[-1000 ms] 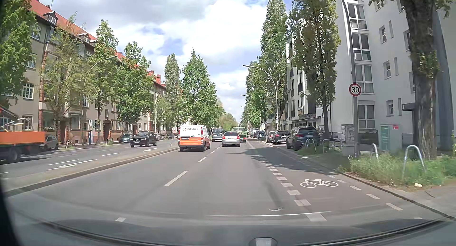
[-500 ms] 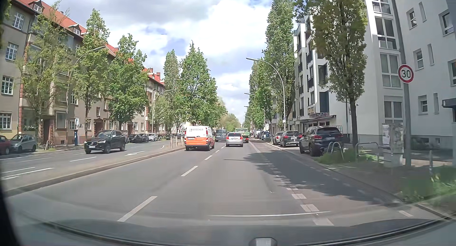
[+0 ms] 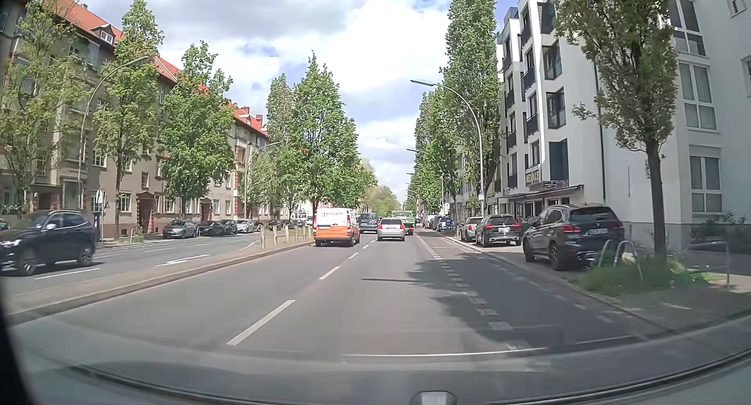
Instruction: Follow the waypoints while adhering to traffic rules and regulations
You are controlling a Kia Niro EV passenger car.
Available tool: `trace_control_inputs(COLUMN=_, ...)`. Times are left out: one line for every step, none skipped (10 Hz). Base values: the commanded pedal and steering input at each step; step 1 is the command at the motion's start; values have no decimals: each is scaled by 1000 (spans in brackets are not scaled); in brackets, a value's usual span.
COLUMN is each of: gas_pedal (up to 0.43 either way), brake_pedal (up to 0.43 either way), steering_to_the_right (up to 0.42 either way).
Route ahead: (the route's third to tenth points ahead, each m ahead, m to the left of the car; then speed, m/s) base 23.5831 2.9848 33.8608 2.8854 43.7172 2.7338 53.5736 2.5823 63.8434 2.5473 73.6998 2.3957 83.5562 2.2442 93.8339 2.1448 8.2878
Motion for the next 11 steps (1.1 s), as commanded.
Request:
trace_control_inputs(gas_pedal=0, brake_pedal=18, steering_to_the_right=-5)
trace_control_inputs(gas_pedal=0, brake_pedal=18, steering_to_the_right=-5)
trace_control_inputs(gas_pedal=0, brake_pedal=18, steering_to_the_right=-5)
trace_control_inputs(gas_pedal=39, brake_pedal=18, steering_to_the_right=-5)
trace_control_inputs(gas_pedal=87, brake_pedal=18, steering_to_the_right=-5)
trace_control_inputs(gas_pedal=130, brake_pedal=18, steering_to_the_right=-5)
trace_control_inputs(gas_pedal=169, brake_pedal=18, steering_to_the_right=-2)
trace_control_inputs(gas_pedal=169, brake_pedal=18, steering_to_the_right=2)
trace_control_inputs(gas_pedal=169, brake_pedal=24, steering_to_the_right=2)
trace_control_inputs(gas_pedal=169, brake_pedal=18, steering_to_the_right=3)
trace_control_inputs(gas_pedal=177, brake_pedal=18, steering_to_the_right=3)
